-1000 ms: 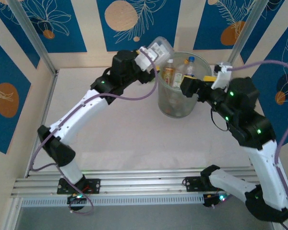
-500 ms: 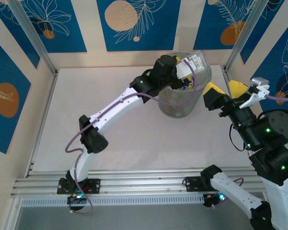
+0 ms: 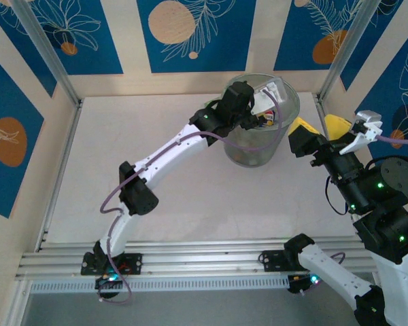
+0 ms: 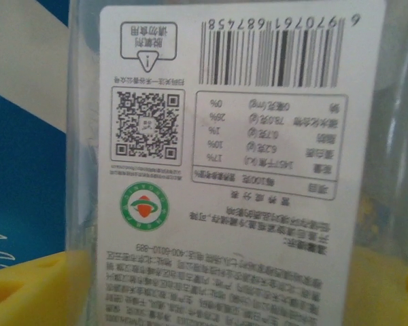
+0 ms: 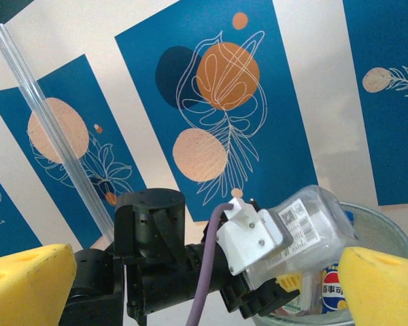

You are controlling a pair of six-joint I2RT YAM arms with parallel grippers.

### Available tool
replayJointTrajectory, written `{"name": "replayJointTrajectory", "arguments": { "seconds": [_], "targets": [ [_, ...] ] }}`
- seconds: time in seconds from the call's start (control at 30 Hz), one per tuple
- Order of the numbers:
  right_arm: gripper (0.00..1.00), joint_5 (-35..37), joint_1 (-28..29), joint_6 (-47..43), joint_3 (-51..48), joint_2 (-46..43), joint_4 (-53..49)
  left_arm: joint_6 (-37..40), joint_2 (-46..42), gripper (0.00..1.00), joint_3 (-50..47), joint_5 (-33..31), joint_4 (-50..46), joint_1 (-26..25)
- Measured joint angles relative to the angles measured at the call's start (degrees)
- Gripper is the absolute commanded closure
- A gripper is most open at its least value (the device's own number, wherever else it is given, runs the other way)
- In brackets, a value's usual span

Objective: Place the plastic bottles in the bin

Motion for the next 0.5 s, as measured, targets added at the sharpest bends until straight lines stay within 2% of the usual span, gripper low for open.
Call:
{"name": "replayJointTrajectory", "arguments": {
  "seconds": [0.23,0.5],
  "targets": [
    [0.01,0.1,0.0,0.0,0.0,0.0,-0.8,0.4,0.2,0.01,1.4,0.3,-0.7,0.2],
    [0.01,0.3,0.0,0.0,0.0,0.0,-0.8,-2.5,0.2,0.01,2.7,5.9,-1.9,0.2]
  ]
}}
